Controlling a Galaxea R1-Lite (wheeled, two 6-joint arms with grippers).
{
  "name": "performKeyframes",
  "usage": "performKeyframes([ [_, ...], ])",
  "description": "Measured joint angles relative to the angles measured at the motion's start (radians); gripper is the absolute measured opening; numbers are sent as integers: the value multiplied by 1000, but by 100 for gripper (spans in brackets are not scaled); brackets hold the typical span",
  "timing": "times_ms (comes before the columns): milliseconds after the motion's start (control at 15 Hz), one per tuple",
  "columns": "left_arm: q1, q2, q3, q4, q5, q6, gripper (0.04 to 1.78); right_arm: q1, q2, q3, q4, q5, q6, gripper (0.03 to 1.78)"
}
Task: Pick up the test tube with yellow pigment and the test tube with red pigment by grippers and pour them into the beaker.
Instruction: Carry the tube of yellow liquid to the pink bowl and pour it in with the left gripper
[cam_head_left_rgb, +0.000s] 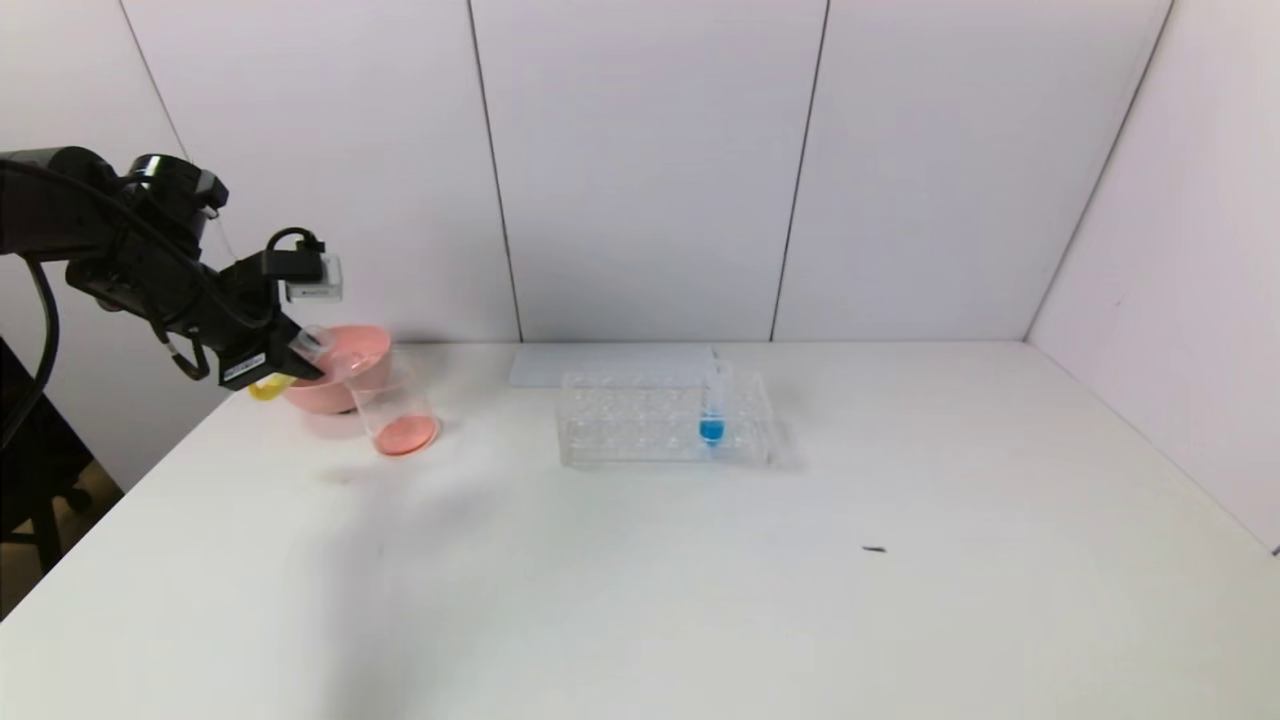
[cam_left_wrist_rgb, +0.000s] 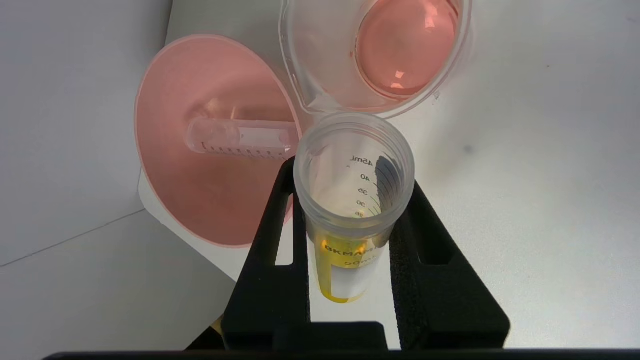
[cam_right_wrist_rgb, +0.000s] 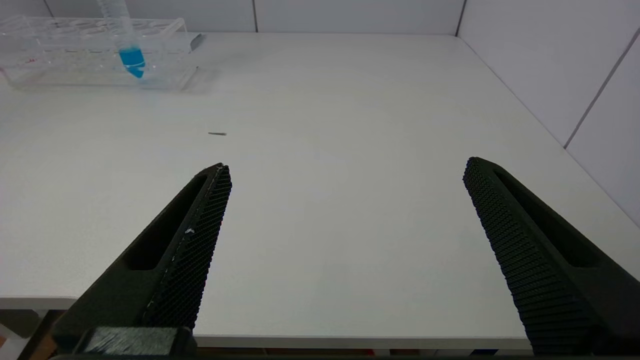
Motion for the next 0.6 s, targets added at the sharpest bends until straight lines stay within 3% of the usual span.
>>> performKeyframes([
  [600,-25,6,0,-37,104,50,47,0,0,0,0,0,0,170],
])
